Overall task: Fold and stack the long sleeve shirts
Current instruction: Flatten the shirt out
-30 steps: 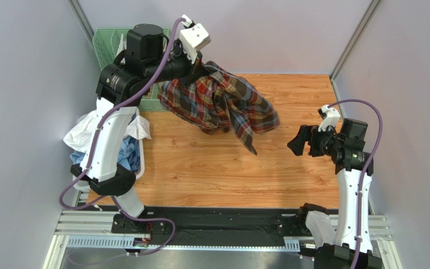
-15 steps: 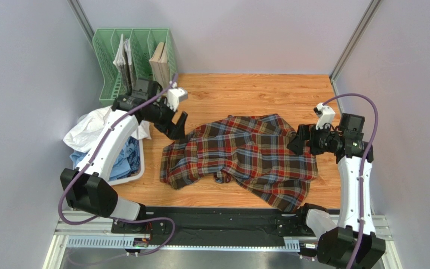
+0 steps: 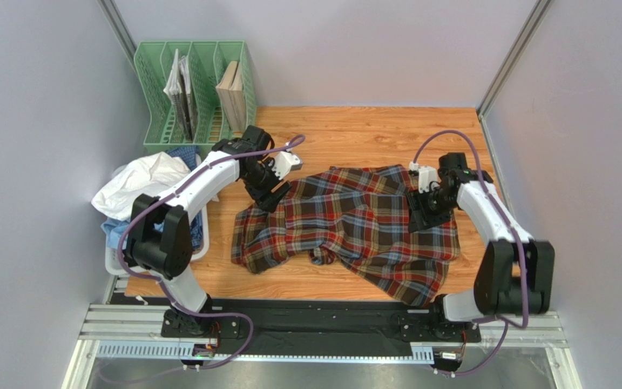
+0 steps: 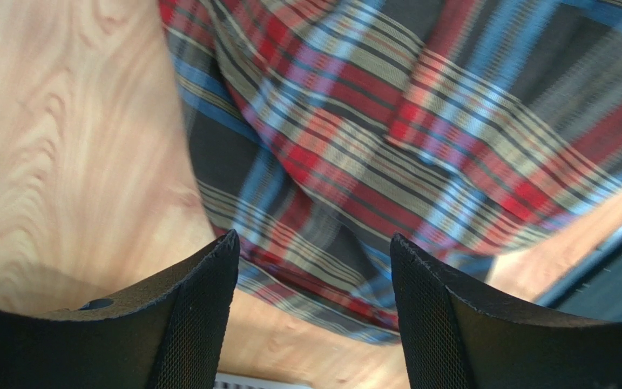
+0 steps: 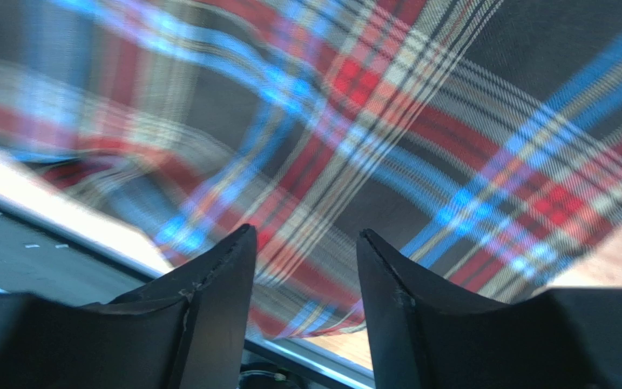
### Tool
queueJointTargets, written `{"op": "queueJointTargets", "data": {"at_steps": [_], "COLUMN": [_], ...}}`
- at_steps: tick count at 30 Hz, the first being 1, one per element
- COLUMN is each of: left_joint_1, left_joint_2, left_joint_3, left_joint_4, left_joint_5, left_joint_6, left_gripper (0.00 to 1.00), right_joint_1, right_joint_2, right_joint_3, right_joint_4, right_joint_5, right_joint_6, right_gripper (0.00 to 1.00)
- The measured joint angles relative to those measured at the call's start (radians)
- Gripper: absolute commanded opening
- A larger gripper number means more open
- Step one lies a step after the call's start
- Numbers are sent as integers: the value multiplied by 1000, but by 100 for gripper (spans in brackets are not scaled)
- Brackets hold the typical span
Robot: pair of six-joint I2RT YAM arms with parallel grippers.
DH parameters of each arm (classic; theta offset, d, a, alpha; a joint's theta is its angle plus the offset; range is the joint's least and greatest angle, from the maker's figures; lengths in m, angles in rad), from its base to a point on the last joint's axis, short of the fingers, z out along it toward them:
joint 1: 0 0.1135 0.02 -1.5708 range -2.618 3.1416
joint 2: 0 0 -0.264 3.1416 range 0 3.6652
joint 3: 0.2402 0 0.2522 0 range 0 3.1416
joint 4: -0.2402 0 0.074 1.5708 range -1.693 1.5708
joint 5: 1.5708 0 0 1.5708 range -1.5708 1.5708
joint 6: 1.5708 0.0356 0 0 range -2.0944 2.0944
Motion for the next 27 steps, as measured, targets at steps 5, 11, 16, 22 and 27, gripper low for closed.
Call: {"op": "queueJointTargets", "data": {"at_steps": [5, 11, 16, 22, 27], "left_joint_1": [-7, -60, -110, -170, -310], "left_joint_2": [77, 98, 103, 103, 103], "left_joint_3": [74, 84, -4, -138, -205], "left_joint_4": [23, 58, 81, 81, 69], "left_joint_5": [-21, -75, -124, -182, -220], "left_joint_6": [60, 163, 235, 288, 298], "left_gripper": [66, 52, 48, 45, 41], "right_joint_1": [37, 86, 91, 124, 173], "right_joint_2": [228, 389, 554, 835, 1090], "right_joint_3": [12, 75, 296, 733, 1222], "right_joint_4": [48, 78, 44, -24, -77], "right_joint_5": [129, 285, 370, 418, 335], "right_joint_6": [-3, -14, -21, -20, -5], "right_gripper": [42, 36, 35, 35, 40]}}
